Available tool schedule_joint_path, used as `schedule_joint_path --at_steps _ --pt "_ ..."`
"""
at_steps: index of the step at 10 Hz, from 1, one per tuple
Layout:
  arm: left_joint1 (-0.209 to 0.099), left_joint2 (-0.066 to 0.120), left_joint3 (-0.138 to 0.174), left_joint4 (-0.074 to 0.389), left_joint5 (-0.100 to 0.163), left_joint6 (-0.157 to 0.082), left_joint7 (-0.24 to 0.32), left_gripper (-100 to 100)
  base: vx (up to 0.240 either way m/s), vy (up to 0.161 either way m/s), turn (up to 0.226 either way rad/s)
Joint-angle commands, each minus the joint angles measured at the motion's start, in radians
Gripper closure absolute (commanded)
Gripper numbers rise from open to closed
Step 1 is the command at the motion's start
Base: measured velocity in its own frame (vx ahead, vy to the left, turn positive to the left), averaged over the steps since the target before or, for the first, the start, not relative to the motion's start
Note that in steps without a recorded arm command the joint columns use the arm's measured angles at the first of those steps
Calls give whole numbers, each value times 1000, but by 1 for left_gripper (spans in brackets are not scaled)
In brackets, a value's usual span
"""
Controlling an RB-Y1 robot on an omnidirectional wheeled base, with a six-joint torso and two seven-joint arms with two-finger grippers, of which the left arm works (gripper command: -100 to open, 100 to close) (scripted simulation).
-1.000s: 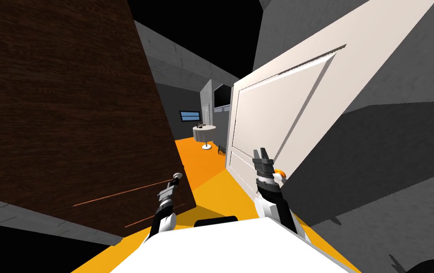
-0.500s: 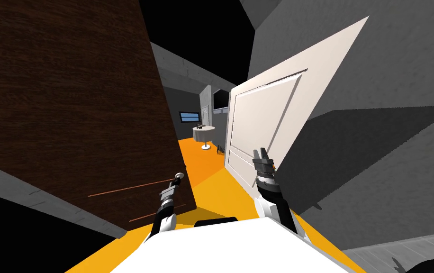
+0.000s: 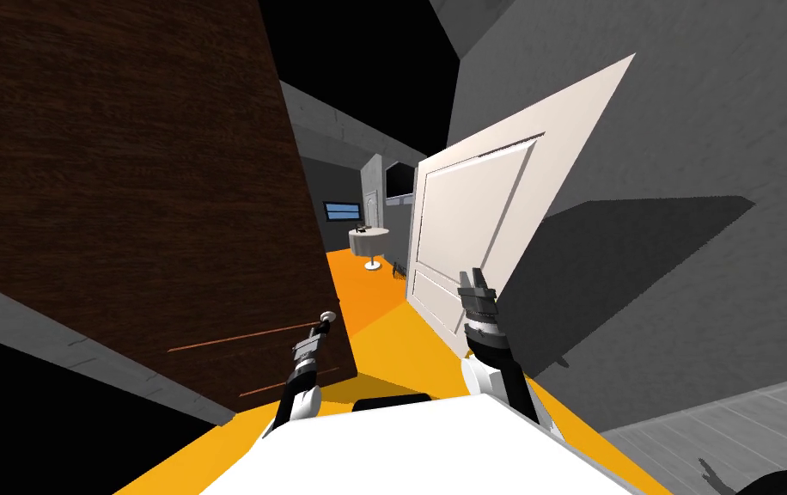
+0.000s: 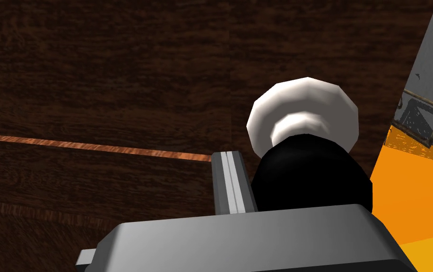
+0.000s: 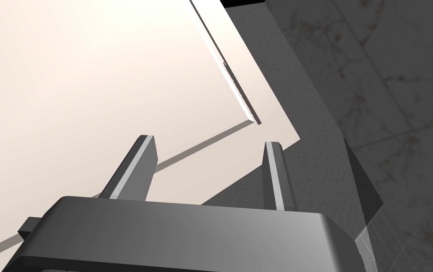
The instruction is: Pull the door open
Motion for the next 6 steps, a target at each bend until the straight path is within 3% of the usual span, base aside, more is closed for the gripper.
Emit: schedule_joint_path --at_steps 1,6 --pt "-13 -17 -28 19 -11 -2 13 -100 -71 31 -51" --pt "-14 -15 -57 15 -22 9 32 -100 -85 29 -36"
